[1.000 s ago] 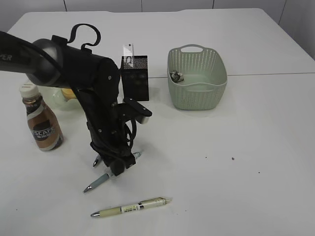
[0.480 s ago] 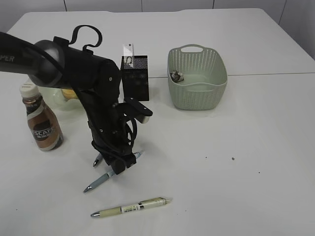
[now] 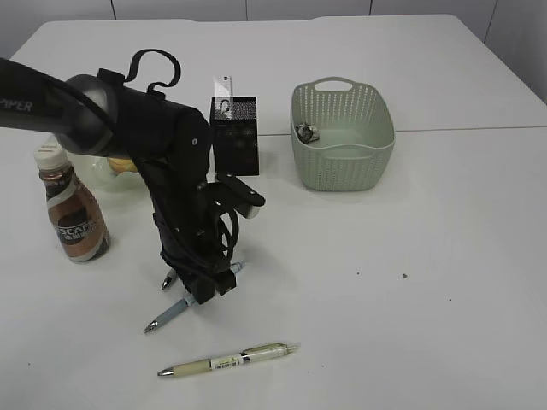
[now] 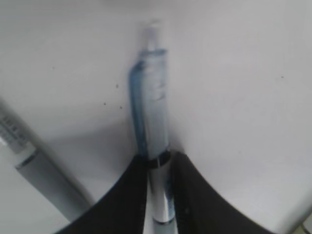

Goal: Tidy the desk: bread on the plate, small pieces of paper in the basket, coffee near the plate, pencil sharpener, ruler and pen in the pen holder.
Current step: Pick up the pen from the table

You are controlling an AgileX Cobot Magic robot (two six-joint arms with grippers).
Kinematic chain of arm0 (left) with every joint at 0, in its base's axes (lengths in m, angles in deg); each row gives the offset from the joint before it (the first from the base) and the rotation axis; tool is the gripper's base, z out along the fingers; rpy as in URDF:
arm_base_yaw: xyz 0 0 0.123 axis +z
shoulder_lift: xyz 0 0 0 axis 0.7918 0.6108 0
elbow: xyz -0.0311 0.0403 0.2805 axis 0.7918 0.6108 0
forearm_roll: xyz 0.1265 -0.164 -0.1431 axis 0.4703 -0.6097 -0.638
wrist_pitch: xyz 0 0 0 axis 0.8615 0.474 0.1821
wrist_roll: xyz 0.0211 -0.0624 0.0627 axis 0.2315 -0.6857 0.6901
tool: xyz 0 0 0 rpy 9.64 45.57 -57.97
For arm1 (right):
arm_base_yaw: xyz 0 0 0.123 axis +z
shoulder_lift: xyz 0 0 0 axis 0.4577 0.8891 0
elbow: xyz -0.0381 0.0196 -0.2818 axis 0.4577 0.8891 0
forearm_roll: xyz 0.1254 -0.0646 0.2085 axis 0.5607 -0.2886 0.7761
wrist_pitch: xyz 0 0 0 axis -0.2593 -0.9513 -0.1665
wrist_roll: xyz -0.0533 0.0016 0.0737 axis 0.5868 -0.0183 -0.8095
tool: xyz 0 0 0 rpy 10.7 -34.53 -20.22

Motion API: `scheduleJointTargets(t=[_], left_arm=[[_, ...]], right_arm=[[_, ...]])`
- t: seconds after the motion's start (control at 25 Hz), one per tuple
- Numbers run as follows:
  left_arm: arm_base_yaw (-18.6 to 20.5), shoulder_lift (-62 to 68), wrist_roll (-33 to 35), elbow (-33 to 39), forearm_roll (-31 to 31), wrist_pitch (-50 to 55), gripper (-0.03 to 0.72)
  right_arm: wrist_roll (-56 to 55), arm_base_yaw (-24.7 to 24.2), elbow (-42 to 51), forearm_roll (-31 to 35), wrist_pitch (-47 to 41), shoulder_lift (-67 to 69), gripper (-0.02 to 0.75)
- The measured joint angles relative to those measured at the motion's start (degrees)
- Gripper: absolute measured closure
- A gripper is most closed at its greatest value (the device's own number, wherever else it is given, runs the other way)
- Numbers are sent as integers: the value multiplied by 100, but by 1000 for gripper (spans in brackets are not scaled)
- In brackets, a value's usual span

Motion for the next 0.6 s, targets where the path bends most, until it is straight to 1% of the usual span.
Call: scheduleJointTargets(t=[0.08, 0.12, 0.32, 0.44, 0.6], left_arm=[[0, 11, 0, -12, 0, 10, 594], [0, 22, -10, -23, 0, 20, 616], [0, 41, -214, -47, -14, 45, 621], [0, 41, -307, -47, -148, 53, 622], [-12, -66, -373, -12, -806, 37, 623]], right_arm=[[0, 0, 0, -24, 0, 0, 425], [0, 0, 0, -48, 0, 0, 425], [0, 0, 0, -97, 0, 0, 425], [0, 0, 0, -170, 0, 0, 425], [0, 0, 0, -197, 0, 0, 425]])
